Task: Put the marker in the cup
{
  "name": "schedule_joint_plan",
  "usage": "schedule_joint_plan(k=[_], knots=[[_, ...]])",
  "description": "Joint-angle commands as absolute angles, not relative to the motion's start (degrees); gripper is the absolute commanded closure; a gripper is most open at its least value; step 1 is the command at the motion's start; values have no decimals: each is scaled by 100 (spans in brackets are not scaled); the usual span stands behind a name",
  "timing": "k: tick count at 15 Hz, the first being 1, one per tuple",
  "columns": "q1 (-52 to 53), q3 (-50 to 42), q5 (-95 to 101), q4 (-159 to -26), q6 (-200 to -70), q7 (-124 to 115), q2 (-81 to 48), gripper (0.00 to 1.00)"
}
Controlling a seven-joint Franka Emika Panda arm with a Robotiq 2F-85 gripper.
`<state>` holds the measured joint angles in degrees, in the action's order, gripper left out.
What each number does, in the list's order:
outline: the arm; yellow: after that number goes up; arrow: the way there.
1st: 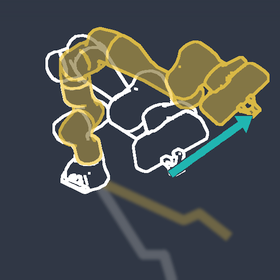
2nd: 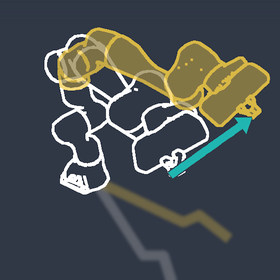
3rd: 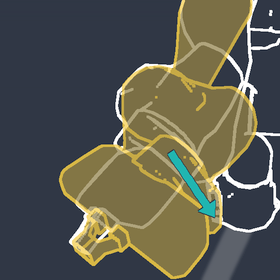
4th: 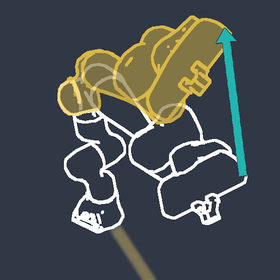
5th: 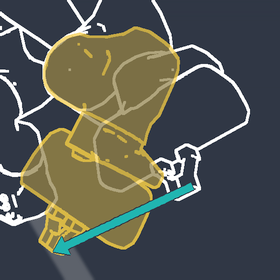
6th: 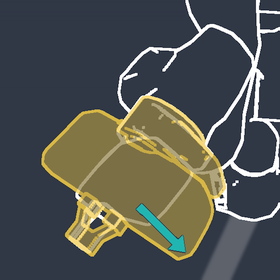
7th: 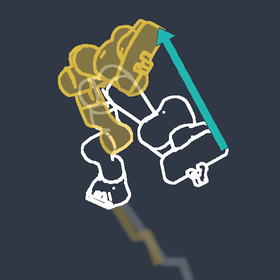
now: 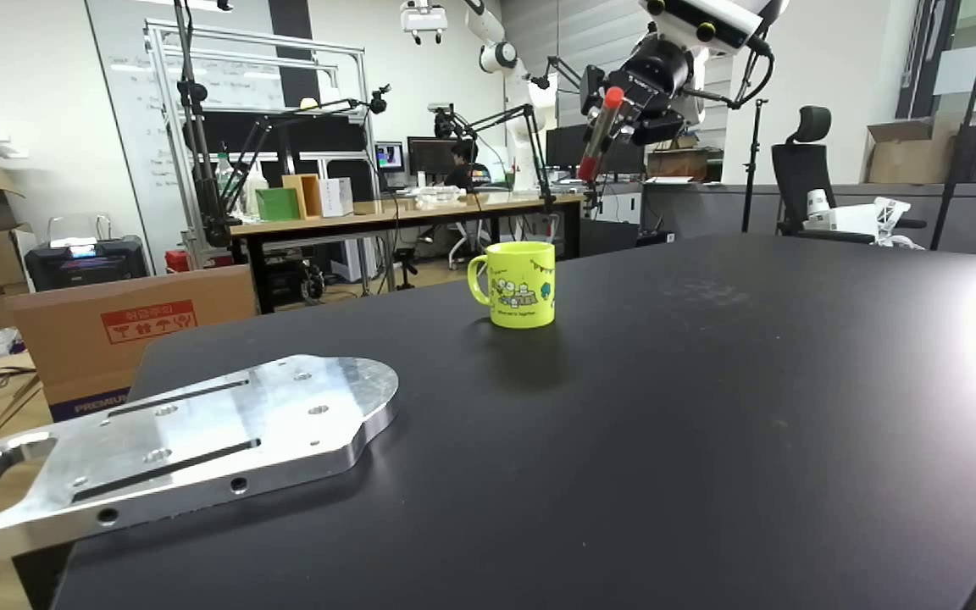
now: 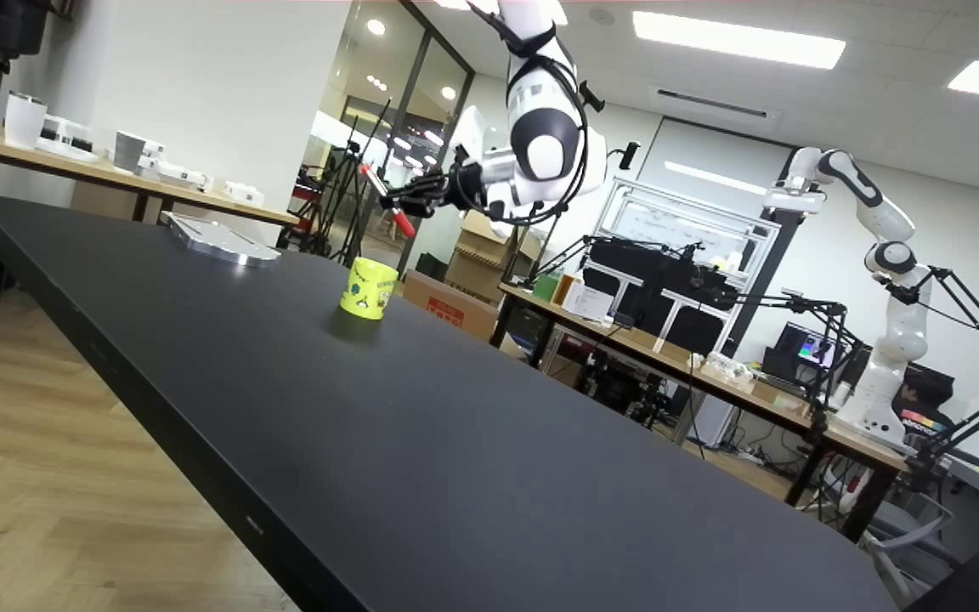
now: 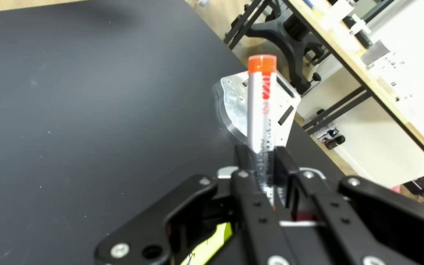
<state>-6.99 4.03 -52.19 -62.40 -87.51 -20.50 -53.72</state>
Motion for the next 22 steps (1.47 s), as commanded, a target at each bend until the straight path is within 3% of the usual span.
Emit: schedule_joint_plan(k=[1,20,21,22], knots=[[-743,371,-5327,-6068,-8613,-2047,-5507,80],[-819,443,-5404,-5776,-8495,-2048,-5709,80],[-819,443,-5404,-5776,-8495,-2048,-5709,95],[-803,461,-5406,-5693,-8461,-2063,-5767,95]])
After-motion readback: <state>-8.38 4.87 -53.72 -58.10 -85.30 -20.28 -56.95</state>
